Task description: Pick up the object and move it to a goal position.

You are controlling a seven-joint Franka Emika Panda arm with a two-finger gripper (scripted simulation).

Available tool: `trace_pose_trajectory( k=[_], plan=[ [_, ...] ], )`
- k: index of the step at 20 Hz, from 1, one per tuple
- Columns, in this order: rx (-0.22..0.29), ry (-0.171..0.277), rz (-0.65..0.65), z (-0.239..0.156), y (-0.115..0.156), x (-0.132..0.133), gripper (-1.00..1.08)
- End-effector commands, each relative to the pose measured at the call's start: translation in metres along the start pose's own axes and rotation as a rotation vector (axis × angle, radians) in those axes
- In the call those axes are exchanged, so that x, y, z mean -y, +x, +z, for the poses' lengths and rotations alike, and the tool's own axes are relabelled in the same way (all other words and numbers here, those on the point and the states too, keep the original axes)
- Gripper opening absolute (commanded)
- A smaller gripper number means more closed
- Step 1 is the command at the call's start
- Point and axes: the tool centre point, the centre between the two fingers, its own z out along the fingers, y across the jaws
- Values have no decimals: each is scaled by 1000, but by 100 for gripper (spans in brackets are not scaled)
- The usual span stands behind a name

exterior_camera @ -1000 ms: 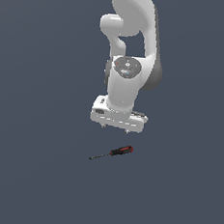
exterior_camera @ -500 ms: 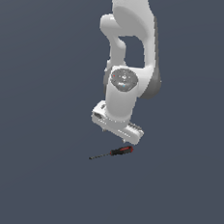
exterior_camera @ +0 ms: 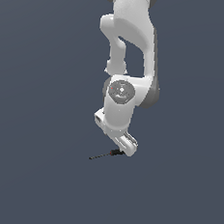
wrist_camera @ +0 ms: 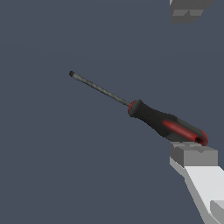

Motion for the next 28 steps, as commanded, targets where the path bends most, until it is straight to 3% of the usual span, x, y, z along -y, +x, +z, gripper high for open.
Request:
trace_pose_trajectory(
  k=[1, 15, 28],
  plan=[
    [2, 0, 74, 6, 3, 2, 100],
    [5, -1, 405, 36, 14, 13, 100],
    [6, -2, 472, 44, 15, 16, 100]
  ],
)
